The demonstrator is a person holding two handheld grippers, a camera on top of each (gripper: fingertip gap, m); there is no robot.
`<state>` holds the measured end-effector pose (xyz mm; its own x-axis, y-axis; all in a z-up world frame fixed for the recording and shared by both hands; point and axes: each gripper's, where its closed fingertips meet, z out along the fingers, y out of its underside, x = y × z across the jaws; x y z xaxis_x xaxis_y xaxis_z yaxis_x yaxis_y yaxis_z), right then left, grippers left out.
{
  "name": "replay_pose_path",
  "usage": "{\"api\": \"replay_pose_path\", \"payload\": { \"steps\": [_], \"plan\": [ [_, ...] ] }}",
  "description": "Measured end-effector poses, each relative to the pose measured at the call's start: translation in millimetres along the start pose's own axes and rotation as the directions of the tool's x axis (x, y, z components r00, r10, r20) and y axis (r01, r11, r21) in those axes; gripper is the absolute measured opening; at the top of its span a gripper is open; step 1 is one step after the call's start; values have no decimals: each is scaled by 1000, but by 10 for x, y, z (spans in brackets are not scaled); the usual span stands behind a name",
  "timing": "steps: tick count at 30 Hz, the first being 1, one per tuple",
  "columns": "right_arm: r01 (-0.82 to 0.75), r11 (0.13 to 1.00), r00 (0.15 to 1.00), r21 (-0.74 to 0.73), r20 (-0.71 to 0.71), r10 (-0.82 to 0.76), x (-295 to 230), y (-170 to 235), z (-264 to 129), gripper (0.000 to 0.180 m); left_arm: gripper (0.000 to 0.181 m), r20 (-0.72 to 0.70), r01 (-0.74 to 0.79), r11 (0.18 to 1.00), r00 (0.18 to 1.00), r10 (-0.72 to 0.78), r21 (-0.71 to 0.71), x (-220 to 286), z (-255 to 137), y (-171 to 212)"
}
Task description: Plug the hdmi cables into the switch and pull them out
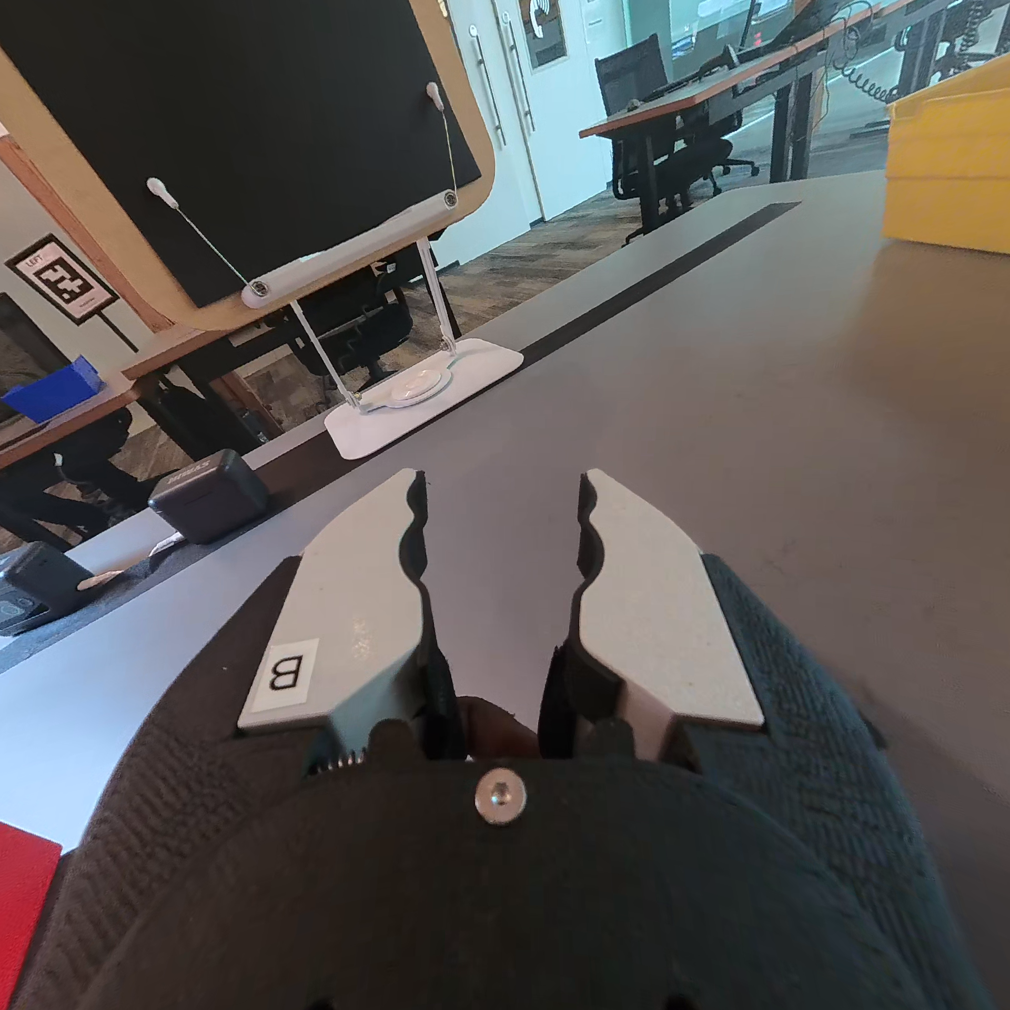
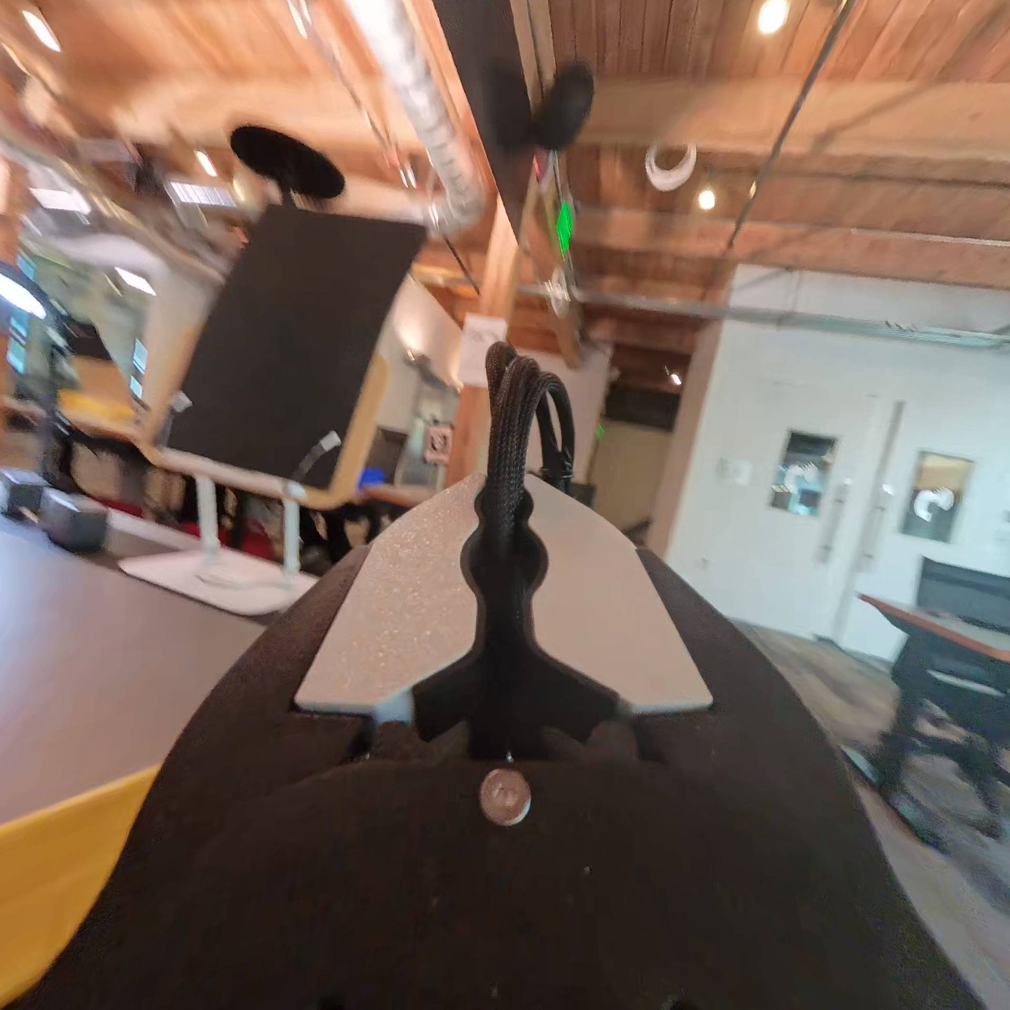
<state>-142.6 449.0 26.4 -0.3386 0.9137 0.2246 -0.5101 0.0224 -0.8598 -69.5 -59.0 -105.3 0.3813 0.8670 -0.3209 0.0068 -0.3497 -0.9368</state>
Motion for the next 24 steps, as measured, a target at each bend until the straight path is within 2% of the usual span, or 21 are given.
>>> {"api": "replay_pose_path", "payload": {
  "steps": [3, 5, 8, 11, 14, 18, 20, 24],
  "plan": [
    [-45, 993, 996, 112, 78, 37, -63, -273, -102, 6, 52, -7, -3, 1000, 1000, 3, 1, 14, 4, -1],
    [-14, 998, 992, 58, 128, 7, -134, -240, -121, 6, 52, -15, 0, 1000, 1000, 1, 6, 28, 7, -1],
    [121, 980, 980, -157, 178, -92, -206, 99, -119, 6, 52, -21, 6, 1000, 1000, -6, -3, 31, 24, 35],
    [202, 880, 959, -430, 270, -88, -297, 545, -176, 7, 52, -22, 19, 1000, 1000, -19, -12, 21, 37, 74],
    [243, 772, 941, -587, 336, -41, -375, 817, -269, 7, 52, -8, 27, 1000, 1000, -28, -13, -22, 31, 92],
    [234, 759, 958, -607, 277, -73, -260, 852, -190, 11, 52, -6, 70, 998, 998, -70, 0, -63, 22, 86],
    [249, 767, 965, -591, 220, -144, -122, 791, -85, 11, 52, -15, 91, 996, 996, -91, 5, -62, 22, 83],
    [388, 741, 918, -549, 298, -260, -113, 697, 91, 11, 52, -19, 91, 996, 996, -91, 3, -57, 22, 85]
  ]
}}
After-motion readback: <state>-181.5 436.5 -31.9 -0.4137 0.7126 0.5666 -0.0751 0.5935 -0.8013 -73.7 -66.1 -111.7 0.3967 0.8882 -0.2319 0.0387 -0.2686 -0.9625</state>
